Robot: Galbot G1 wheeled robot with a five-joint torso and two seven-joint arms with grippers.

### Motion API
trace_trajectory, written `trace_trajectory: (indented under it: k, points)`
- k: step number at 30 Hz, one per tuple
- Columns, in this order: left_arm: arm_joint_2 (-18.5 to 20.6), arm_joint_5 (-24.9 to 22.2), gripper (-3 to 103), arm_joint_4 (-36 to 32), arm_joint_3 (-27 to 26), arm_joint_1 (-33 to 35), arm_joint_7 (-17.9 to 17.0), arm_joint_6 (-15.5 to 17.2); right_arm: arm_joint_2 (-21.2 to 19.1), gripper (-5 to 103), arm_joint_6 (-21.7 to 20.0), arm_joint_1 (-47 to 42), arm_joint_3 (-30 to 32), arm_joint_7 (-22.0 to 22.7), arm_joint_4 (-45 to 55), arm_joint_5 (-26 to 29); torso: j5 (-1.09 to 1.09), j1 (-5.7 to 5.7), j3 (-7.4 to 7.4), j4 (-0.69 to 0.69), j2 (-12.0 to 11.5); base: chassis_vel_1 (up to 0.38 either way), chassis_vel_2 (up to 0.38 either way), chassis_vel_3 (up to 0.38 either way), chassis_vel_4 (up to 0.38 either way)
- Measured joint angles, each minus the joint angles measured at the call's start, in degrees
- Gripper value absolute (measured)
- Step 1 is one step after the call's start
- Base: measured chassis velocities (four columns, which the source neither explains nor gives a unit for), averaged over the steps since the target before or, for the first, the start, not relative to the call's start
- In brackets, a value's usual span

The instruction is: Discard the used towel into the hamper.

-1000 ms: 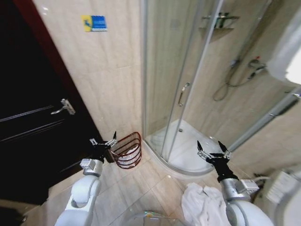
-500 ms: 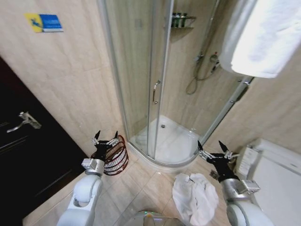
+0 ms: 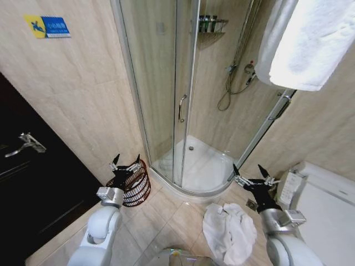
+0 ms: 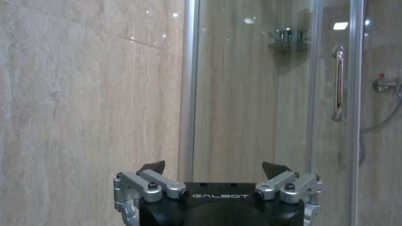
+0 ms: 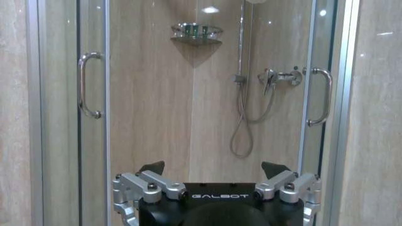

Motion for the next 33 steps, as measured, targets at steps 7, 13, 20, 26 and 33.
trace_trajectory:
  k: [7,13,20,26,33]
  points:
    - [0.0,-0.6,100,-0.1,-0.4,-0.4,0.0,0.3,0.0,100,0.4,0.0,0.2,0.1,-0.2,0.1,0.0,0.0,0.0,0.0,0.0,0.0,0.0,0.0,0.0]
    - [-0.2,-1.9,100,-0.5,-0.7,-1.0,0.3,0.8,0.1,100,0.4,-0.1,0.3,0.3,-0.3,0.0,0.0,0.0,0.0,0.0,0.0,0.0,0.0,0.0,0.0]
    - [-0.1,-2.1,100,-0.8,-0.8,-1.1,0.2,1.0,0.1,100,0.4,-0.1,0.4,0.3,-0.3,0.1,0.0,0.3,0.3,0.01,0.6,0.0,0.0,0.0,0.0]
    - [-0.1,-1.9,100,-0.8,-0.9,-0.9,0.6,1.0,0.1,100,0.8,-0.1,0.3,0.2,-0.3,0.1,0.0,0.67,0.77,0.01,1.5,0.0,0.0,0.0,0.0]
    - [-0.1,-1.8,100,-0.7,-0.7,-0.6,1.1,0.8,0.1,100,1.6,-0.4,0.7,0.2,-0.3,0.1,0.0,1.0,1.16,0.01,2.2,0.0,0.0,0.0,0.0]
